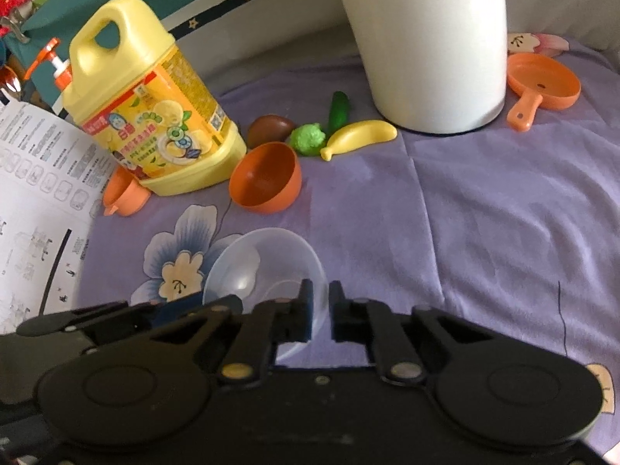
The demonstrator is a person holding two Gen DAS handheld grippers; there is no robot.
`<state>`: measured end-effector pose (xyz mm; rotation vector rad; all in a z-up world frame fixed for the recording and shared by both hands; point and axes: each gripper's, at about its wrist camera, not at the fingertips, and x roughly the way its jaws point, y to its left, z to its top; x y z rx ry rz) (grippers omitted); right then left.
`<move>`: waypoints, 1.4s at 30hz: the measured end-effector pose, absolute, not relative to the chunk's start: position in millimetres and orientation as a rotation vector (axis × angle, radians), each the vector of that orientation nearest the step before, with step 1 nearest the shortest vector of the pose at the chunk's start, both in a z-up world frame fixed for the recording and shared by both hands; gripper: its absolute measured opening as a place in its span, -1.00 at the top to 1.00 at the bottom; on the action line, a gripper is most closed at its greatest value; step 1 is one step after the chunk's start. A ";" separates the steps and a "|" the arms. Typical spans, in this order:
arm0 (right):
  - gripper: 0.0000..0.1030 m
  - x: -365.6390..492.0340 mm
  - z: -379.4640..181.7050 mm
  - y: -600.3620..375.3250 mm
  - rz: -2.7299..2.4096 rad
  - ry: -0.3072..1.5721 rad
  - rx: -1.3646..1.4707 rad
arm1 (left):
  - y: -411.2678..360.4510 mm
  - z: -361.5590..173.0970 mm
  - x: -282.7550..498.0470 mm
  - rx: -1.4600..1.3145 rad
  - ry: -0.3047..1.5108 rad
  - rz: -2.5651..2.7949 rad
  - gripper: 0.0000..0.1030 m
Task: Organize plates and bowls
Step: 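Close both grippers on the rim of the clear bowl, then carry the clear bowl with both grippers and lower it into the blue bowl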
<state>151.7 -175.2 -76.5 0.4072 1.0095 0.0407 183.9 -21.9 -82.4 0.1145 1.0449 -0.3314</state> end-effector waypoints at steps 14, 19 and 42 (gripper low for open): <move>0.83 107.5 -48.4 -179.7 0.052 0.992 0.416 | -21.9 -46.3 140.2 0.132 1.011 -0.367 0.72; 0.83 78.2 -33.7 -179.8 0.061 0.976 0.406 | -19.5 -32.4 113.2 0.133 1.000 -0.391 0.72; 0.82 -65.2 -17.5 -186.4 0.045 1.008 0.366 | -29.3 -19.2 -14.9 0.224 1.029 -0.529 0.55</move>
